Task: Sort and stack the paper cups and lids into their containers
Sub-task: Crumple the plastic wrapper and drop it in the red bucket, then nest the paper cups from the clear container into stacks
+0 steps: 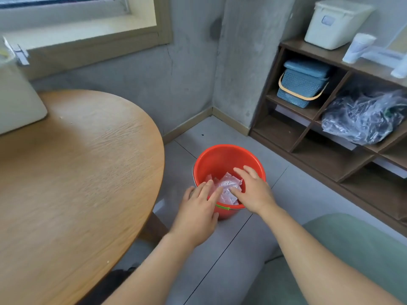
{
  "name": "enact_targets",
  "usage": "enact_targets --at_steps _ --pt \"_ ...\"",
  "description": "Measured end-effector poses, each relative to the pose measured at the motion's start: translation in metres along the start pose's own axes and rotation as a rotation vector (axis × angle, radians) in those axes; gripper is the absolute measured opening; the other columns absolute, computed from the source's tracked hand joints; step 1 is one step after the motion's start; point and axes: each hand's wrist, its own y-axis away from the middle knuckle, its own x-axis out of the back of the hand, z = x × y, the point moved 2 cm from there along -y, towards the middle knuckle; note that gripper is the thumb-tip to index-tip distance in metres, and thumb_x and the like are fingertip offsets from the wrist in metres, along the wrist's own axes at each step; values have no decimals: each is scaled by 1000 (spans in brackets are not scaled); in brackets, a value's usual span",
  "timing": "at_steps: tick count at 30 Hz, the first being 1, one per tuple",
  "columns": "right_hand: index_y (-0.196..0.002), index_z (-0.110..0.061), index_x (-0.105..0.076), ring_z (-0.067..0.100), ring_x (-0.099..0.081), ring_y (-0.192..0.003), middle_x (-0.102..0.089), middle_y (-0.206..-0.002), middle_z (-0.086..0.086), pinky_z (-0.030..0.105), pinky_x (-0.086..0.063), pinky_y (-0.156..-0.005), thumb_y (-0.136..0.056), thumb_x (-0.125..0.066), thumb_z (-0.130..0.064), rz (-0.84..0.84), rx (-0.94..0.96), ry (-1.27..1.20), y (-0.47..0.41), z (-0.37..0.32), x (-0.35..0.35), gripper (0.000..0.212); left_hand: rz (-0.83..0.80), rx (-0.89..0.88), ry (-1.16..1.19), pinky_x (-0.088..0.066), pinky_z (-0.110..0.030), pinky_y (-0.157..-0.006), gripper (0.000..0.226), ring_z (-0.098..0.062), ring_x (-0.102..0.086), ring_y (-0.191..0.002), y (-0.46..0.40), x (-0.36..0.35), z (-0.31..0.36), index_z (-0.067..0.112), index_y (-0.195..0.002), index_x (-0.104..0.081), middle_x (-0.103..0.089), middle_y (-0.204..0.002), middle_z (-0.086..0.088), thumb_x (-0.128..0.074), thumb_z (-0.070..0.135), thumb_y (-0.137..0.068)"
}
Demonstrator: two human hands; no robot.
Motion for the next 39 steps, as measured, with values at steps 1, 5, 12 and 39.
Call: enact_targets --at_steps 1,5,12,39 --pt "-159 -38 -37 21 -34 -154 -24 -171 -4 44 -32 -123 -98 -66 -47 17 47 14 7 -11 9 69 44 -19 -9 -38 -49 -118 74 -30 -51 -144 8 11 2 22 -155 -48 -48 -160 -12 -71 33 -85" --pt "-161 -39 -33 23 -31 -155 -22 -173 -2 45 -27 -123 -99 -60 -51 57 201 69 35 -59 44 68 177 -51 -27 -36 -48 -121 68 -27 -44 -150 49 64 11 26 -157 -43 -45 -163 -7 -61 38 -92" --pt "-161 -41 -32 20 -31 -155 -22 -172 -2 41 -25 -124 -99 -57 -55 154 463 96 87 -173 87 68 351 38 -111 -48 -48 -111 65 -28 -57 -139 136 145 -17 27 -148 -55 -55 -156 -7 -61 43 -85" --pt "-155 -41 -42 12 -34 -152 -32 -167 -11 46 -33 -122 -96 -66 -50 2 959 -145 163 -585 -34 65 780 781 210 -37 -36 -117 69 -10 -39 -150 434 241 -295 30 -157 -46 -44 -162 10 -63 48 -93"
